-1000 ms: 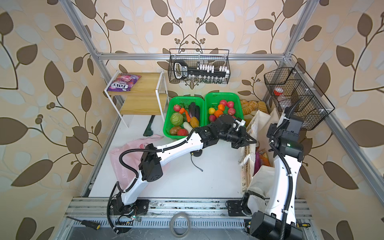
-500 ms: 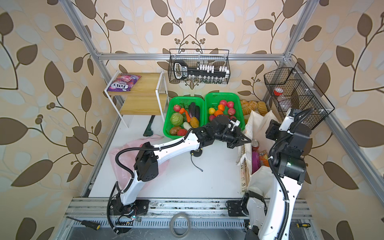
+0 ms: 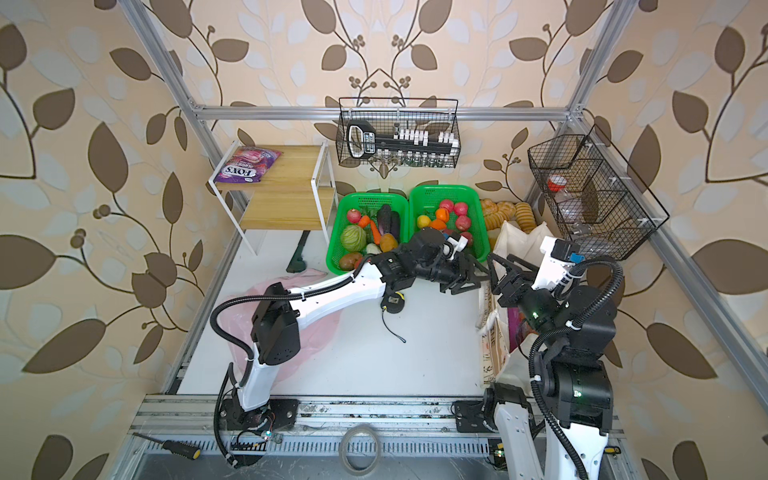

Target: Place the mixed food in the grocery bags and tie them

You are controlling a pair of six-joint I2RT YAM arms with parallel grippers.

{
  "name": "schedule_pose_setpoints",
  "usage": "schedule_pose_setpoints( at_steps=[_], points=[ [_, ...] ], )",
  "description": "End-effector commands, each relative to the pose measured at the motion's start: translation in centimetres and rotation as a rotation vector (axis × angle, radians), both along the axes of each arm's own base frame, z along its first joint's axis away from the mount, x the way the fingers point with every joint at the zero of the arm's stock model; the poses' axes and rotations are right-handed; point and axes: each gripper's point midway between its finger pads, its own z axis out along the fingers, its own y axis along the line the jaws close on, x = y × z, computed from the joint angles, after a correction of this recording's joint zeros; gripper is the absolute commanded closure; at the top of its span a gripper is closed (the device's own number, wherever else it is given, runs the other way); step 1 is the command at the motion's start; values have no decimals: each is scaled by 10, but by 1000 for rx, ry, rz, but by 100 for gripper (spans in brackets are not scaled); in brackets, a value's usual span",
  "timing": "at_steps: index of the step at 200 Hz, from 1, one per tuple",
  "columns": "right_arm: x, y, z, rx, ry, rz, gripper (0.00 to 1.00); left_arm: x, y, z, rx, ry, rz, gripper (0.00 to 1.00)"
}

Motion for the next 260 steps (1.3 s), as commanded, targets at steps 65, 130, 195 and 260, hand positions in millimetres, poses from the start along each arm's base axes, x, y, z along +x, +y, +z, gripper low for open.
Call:
schedule_pose_setpoints(
  at_steps=[65,130,195,260],
  points=[
    [-2,52,-78,29,303,209,50,67,243,22,131,-216,642,34],
    [23,137,-176,-545,445,-1,40,61,329,27,237,-309,846,26],
    [46,92,-303,-575,694,-202,41,54,351,33,271,-354,885,25],
    [32,3,-360,-443,854,-467,43,58,349,26,270,-334,883,25]
  ],
)
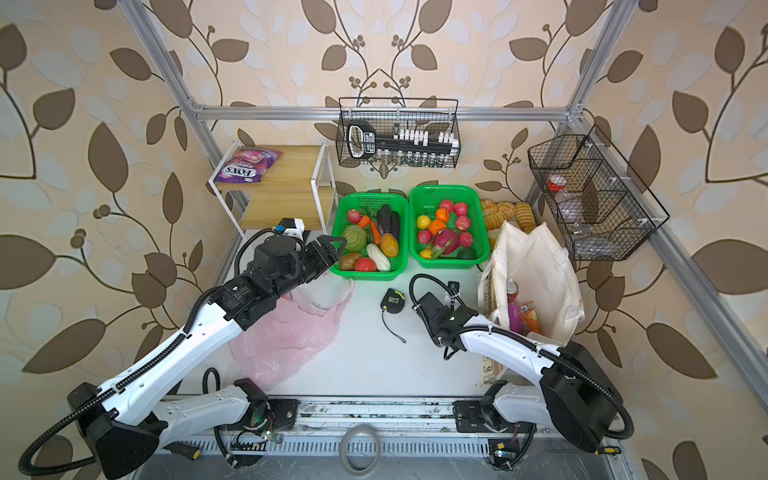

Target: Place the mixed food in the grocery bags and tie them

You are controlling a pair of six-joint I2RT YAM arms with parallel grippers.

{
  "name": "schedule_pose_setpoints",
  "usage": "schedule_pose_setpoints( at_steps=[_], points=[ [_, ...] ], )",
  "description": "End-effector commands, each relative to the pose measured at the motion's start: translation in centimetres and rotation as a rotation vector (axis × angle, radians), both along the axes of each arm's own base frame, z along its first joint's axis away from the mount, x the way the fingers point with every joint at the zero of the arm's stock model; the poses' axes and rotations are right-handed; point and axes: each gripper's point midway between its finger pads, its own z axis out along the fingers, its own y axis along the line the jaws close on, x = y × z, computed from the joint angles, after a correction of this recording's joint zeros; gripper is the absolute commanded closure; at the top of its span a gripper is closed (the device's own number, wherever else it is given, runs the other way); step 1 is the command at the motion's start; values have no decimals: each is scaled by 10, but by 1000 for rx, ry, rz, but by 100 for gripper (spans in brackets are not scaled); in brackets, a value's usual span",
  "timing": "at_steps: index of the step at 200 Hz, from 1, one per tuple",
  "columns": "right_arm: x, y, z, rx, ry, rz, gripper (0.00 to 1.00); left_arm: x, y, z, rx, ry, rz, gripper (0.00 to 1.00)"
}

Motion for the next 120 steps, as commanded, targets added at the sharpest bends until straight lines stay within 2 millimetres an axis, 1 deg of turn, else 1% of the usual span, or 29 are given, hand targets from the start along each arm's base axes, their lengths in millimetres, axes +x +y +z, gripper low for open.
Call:
schedule_pose_setpoints(
  at_steps=[1,16,33,55,71,87,120],
  points=[
    [-2,-19,-8,71,-51,-115,43,4,7,4,5,-25,24,25],
    [-3,-29,-15,91,-42,-158,43,5,4,2,-6,-20,19,25],
    [-1,-38,-17,79,-46,-179,44,6,1,1,-13,-11,8,25],
    [4,-44,-26,130,-38,-200,44,6,0,0,-12,-8,6,25],
    [9,-45,-31,144,-28,-196,46,6,0,0,-15,-6,6,25],
    [14,-41,-35,150,-26,-181,48,6,0,0,-18,-4,5,25],
    [15,-48,-38,137,-5,-249,48,5,-3,-3,-23,4,-5,25]
  ],
)
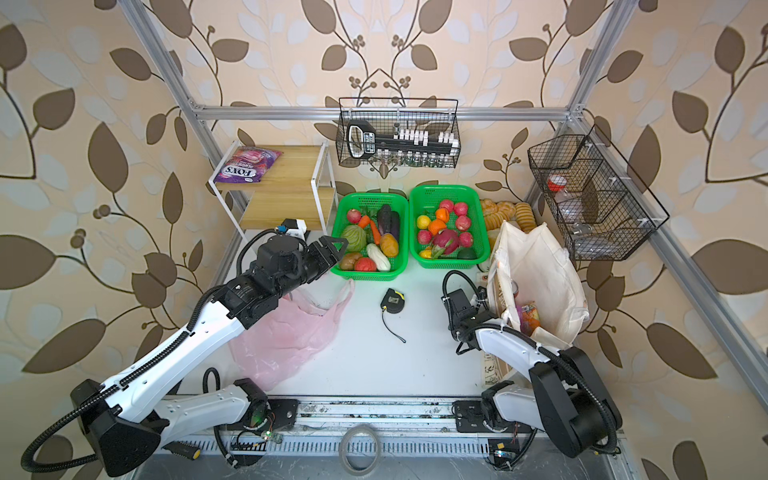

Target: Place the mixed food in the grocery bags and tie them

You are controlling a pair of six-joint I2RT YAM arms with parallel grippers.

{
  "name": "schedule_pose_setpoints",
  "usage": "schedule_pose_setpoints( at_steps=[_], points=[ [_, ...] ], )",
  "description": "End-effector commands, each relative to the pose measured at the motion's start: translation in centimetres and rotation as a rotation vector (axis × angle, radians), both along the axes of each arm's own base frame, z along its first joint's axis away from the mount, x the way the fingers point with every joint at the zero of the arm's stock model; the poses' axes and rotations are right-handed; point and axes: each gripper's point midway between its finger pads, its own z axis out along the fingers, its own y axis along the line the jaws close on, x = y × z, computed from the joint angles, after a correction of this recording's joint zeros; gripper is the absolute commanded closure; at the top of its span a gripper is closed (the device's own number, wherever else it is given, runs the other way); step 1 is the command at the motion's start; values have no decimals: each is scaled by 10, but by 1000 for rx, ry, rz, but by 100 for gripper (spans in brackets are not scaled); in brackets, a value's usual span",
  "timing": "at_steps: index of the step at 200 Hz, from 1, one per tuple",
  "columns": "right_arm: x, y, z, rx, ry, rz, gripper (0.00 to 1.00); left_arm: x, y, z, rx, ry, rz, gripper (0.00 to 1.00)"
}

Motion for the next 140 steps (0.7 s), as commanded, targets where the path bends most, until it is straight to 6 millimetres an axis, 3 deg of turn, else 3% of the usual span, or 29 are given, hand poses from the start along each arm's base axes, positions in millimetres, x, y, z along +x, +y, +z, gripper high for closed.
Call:
schedule_pose_setpoints(
  at_steps=[1,22,42,83,101,140],
  points=[
    [7,-2,1,15,-14,-46,48,3,0,4,-27,-15,-1,25],
    [8,-8,0,-15,-13,-98,62,4,-1,3,-36,-12,-3,25],
    [11,-18,11,-100,12,-122,54,4,-2,2,-39,-7,-6,25],
    [13,-42,11,-221,104,-95,54,3,-3,1,-44,-6,-12,25],
    [16,-36,-1,-150,124,-48,54,3,-3,0,-47,-6,-11,25],
    [15,-39,-1,-168,144,-66,51,3,-4,-1,-48,-2,-16,25]
  ],
)
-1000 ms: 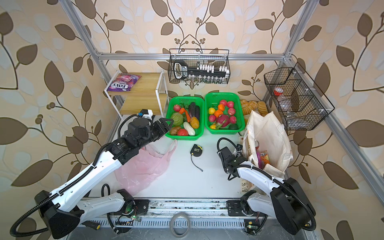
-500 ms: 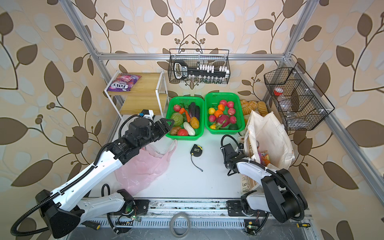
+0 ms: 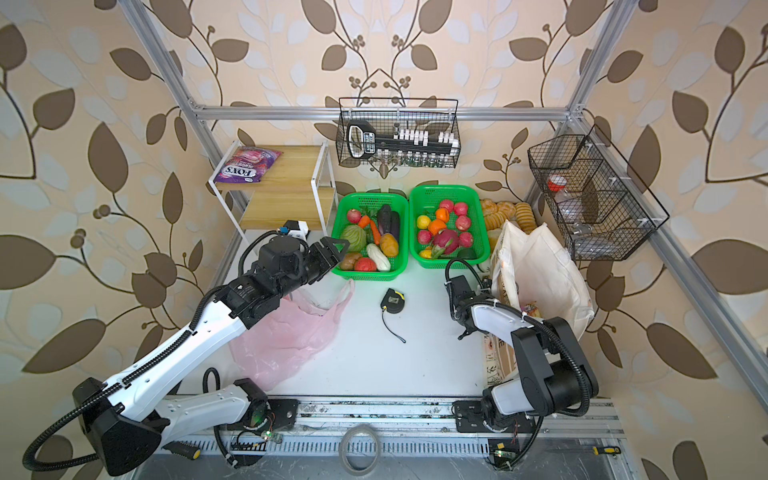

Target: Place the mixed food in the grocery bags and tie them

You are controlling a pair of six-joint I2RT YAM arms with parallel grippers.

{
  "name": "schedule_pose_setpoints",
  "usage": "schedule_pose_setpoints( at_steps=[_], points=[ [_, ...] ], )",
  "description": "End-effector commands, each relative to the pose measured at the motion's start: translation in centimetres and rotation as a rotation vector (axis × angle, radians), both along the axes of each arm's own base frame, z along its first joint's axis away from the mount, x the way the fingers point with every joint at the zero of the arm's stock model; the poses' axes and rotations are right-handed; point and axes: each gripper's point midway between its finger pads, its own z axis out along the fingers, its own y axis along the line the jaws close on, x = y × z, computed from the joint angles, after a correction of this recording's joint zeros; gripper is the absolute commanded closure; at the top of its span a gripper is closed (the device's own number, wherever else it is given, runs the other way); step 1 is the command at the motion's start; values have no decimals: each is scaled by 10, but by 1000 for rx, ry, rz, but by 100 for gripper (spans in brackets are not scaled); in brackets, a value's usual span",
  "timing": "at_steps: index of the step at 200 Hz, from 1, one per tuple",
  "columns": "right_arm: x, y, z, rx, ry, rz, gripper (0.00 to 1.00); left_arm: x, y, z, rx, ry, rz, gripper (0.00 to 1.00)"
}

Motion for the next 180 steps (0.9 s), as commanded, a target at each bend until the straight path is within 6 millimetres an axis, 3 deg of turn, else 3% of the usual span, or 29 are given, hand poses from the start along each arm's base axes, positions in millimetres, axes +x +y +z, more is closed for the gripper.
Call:
schedule_pose_setpoints(
  at_steps=[1,63,130,148,180],
  points=[
    [-5,-4,-5,-20,54,2,51,2,-2,6,-27,-24,-9,25],
    [-12,-21,7,-46,27,-83,50,0,0,8,-24,-30,-6,25],
    [-5,-18,11,-49,40,-65,49,0,0,10,-23,-33,-9,25],
    [3,-4,17,-38,21,7,49,0,1,10,-18,-35,-7,25],
    [17,49,33,29,-50,207,44,2,2,10,5,-46,-4,25]
  ],
)
